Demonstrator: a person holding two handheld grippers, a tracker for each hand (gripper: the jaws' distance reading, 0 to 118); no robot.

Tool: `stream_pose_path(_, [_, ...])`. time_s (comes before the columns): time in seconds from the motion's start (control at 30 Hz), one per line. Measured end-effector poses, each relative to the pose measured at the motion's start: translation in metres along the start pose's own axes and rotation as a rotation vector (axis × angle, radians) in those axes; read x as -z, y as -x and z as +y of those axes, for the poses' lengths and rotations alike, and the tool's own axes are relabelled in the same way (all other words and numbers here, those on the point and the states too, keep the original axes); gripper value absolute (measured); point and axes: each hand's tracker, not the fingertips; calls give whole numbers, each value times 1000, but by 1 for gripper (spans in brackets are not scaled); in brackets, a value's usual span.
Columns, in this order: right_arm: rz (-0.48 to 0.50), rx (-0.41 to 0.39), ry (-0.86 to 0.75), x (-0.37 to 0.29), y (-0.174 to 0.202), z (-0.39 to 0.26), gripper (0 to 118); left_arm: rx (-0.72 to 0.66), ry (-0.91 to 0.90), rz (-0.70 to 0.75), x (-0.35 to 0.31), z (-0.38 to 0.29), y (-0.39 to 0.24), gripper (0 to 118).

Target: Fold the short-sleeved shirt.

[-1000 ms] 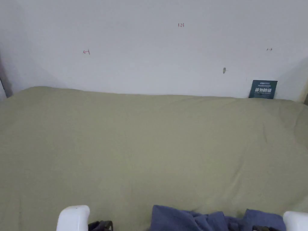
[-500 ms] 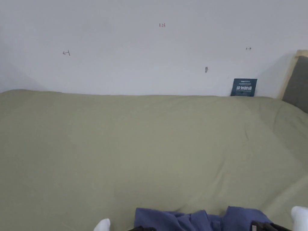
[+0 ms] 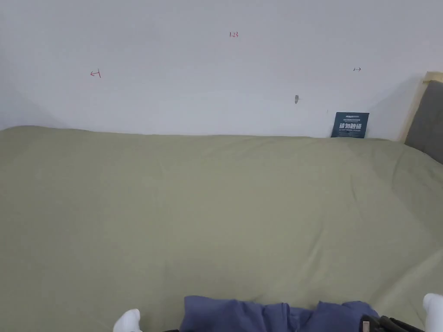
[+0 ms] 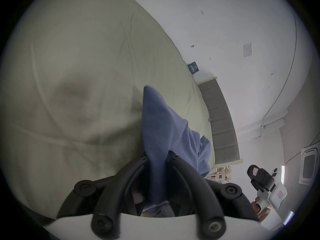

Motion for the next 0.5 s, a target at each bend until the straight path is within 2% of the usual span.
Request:
stream_pose_path(0.23, [4,-38,-15,0,11,4,1,9,-244,199,-95,28,18,16])
stream_pose_path(0.4, [43,-48,-7,10,25,5,1,148,-442,483,-142,26,8,16])
stream_pose_path(0.5, [70,-68,3,14,36,5,1,166,-520,528,-156,21,-8,16])
